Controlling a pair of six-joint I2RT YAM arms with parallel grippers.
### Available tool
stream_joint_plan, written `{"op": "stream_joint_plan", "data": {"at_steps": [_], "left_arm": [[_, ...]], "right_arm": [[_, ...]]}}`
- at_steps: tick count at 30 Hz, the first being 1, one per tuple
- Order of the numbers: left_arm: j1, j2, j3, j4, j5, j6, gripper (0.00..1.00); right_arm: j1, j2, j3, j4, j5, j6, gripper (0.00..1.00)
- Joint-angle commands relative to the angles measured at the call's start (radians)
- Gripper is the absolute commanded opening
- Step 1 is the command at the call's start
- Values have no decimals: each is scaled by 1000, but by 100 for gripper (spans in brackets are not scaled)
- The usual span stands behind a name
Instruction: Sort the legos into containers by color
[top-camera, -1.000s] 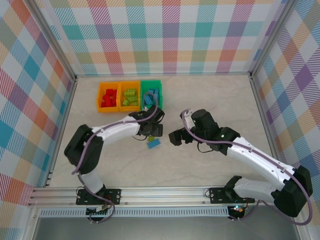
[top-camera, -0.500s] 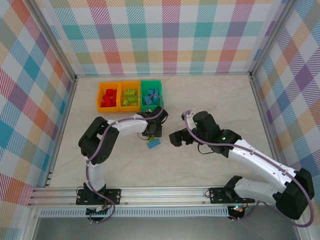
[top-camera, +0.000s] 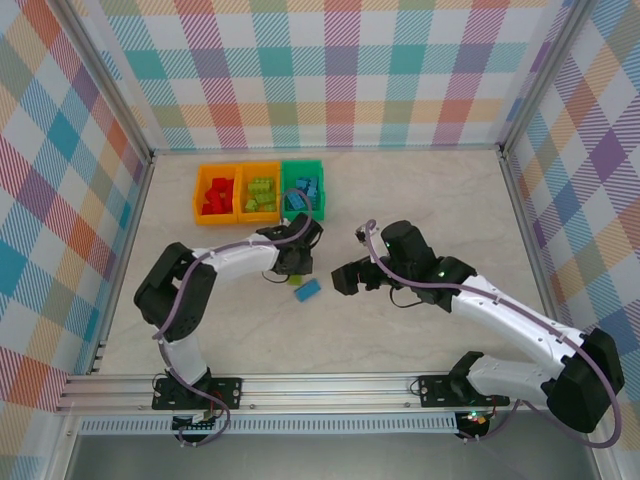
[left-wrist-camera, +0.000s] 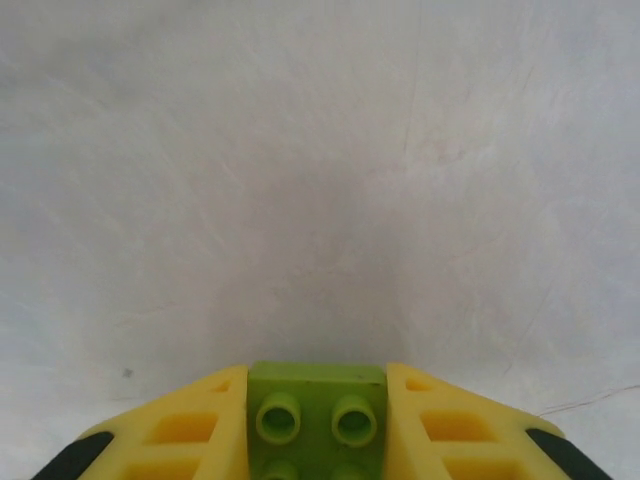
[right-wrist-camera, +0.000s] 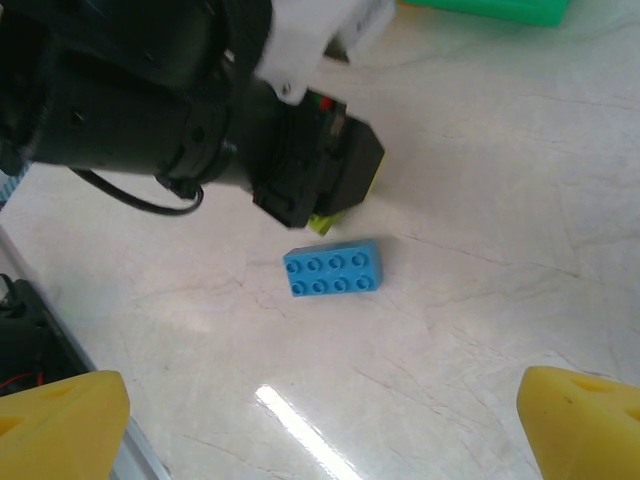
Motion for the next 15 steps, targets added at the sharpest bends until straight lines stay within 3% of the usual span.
{"op": "stream_joint_plan", "data": {"at_steps": [1, 8, 15], "left_arm": [[34, -94, 44, 7, -114, 20, 28], [141, -44, 202, 57, -324, 66, 29], [310, 191, 485, 25, -208, 41, 29]], "right_arm": [[2, 5, -1, 45, -50, 20, 100], [2, -2, -19, 61, -59, 29, 100], [2, -44, -27, 19, -27, 12, 100]]}}
